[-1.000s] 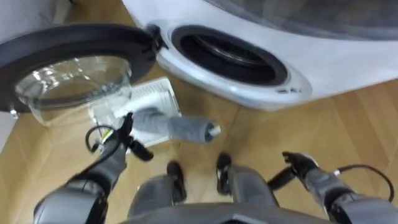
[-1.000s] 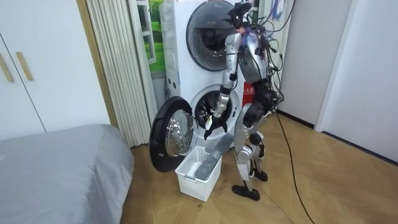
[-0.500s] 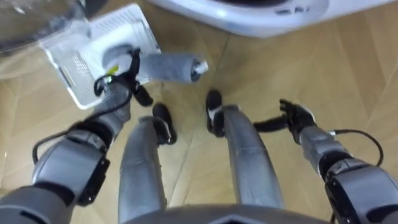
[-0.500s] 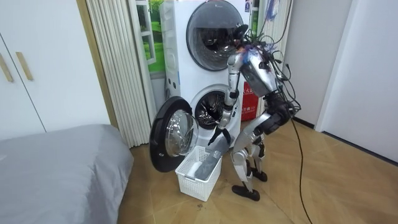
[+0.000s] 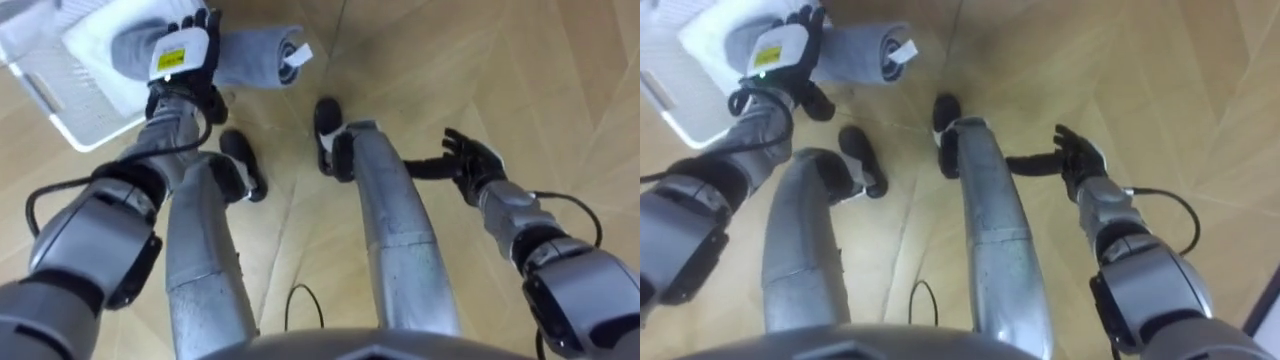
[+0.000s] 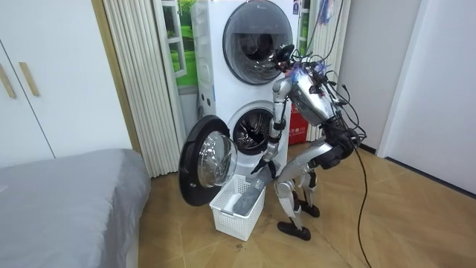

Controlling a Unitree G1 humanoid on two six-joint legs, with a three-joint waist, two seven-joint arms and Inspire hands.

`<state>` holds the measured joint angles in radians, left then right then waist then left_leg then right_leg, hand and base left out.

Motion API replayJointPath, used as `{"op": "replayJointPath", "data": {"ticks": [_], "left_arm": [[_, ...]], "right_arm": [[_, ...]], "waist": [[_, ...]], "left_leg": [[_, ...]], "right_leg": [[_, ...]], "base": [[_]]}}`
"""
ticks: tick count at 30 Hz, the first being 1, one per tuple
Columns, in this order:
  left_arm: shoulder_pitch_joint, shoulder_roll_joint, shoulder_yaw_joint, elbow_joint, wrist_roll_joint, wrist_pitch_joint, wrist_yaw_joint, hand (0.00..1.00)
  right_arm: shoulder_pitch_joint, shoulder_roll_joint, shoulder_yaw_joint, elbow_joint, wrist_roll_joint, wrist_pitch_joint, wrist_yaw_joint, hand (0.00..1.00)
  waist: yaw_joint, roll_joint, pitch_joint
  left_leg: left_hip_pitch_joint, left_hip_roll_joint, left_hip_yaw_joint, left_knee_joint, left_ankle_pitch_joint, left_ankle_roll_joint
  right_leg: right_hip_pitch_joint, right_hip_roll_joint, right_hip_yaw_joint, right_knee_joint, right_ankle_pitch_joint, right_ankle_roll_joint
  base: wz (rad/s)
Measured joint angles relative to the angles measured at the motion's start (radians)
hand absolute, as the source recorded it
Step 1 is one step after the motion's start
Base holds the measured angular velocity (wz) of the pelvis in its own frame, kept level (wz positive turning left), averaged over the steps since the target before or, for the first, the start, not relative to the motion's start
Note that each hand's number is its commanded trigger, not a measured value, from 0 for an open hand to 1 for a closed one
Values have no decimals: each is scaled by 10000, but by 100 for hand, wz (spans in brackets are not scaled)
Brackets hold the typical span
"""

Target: Put towel into washing machine

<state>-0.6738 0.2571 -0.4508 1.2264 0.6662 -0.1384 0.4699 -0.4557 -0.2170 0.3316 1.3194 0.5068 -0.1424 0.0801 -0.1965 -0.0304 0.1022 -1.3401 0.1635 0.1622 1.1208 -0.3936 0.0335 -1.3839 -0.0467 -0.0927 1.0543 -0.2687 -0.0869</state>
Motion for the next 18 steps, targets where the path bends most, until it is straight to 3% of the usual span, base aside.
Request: {"op": "replayJointPath", "data": {"ticks": [9, 10, 11, 14, 18], "left_arm": [[-59, 129, -760, 3, 425, -4, 404, 0], [-58, 128, -823, 20, 424, -4, 403, 6], [-71, 131, -863, 29, 424, -5, 403, 55], [-157, 112, -1053, 30, 420, -18, 404, 100], [-214, 105, -1095, 30, 397, -44, 400, 100]], "right_arm": [[3, 29, 6, -8, 573, -198, 295, 0], [3, 52, 8, -9, 574, -198, 311, 0], [4, 85, 19, -13, 578, -207, 320, 0], [3, 98, 97, -16, 600, -220, 318, 0], [4, 146, 202, -48, 585, -311, 331, 0]], "waist": [[-357, -164, 27], [-412, -178, 25], [-485, -179, 24], [-578, -231, 23], [-729, -329, 20]], "left_leg": [[-519, -3, -153, 1138, -585, 150], [-536, -6, -160, 1190, -614, 154], [-592, -4, -226, 1311, -677, 146], [-668, -3, -302, 1530, -821, 164], [-681, -1, -295, 1596, -878, 187]], "right_leg": [[-518, -47, 63, 1093, -523, 104], [-533, -51, 67, 1145, -557, 113], [-550, -36, 45, 1214, -604, 138], [-601, -37, 16, 1389, -689, 138], [-622, -41, 36, 1443, -730, 158]], "base": [[-2], [0], [0], [-5], [-1]]}}
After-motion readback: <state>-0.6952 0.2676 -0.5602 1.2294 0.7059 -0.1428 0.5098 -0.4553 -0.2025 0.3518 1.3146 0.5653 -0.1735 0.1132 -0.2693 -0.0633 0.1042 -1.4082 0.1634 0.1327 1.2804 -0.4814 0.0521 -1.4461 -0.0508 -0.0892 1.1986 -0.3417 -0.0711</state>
